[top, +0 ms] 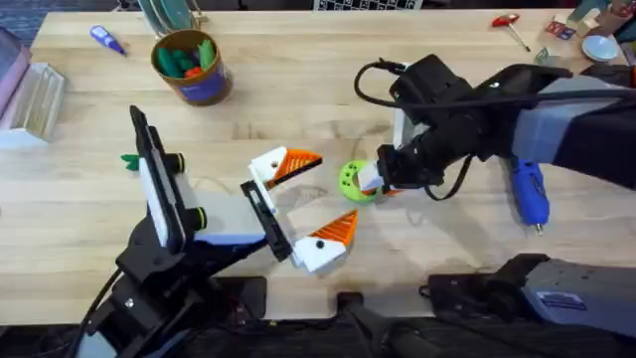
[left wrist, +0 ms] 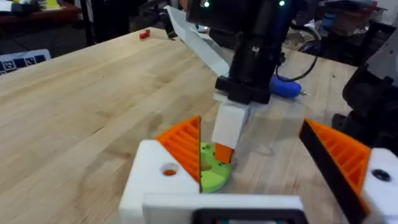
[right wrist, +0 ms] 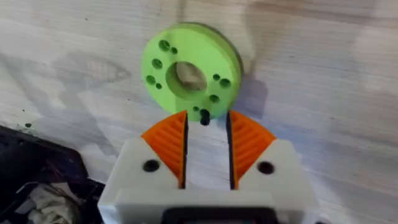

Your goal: Pick up the gripper from the table and insert it into the empty holder that is missing its gripper. Then pick up a screw, insert it into the mounting hole, and use the screwdriver to tighten it. Finally, clean up the table by picking up the vegetable and placing it into the bucket.

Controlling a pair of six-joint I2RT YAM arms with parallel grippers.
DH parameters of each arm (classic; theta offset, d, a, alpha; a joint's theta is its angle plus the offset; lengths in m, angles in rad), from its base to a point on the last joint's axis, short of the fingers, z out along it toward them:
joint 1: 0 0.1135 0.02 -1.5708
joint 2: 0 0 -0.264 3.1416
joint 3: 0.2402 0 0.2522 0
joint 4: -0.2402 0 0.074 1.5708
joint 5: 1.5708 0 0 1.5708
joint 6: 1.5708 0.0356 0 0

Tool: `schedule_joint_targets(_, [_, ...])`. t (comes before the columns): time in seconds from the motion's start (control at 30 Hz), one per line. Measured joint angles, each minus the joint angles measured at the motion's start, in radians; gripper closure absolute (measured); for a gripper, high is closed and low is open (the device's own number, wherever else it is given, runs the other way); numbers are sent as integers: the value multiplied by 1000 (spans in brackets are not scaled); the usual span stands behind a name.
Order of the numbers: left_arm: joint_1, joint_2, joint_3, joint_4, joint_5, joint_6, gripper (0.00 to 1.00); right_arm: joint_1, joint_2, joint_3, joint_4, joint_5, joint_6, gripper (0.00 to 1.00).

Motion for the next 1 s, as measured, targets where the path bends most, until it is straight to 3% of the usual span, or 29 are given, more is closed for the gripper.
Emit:
schedule_joint_targets(0.6, [0,0,0,0,0,0,16,0,4,0,11,1,0,690])
schedule_joint_targets(0.8, [0,0,0,0,0,0,15,0,23,0,11,1,0,821])
schedule_joint_targets(0.9, [0,0,0,0,0,0,16,0,28,0,14,0,0,991])
schedule_joint_targets(1.0, [0,0,0,0,0,0,15,0,28,0,13,0,0,992])
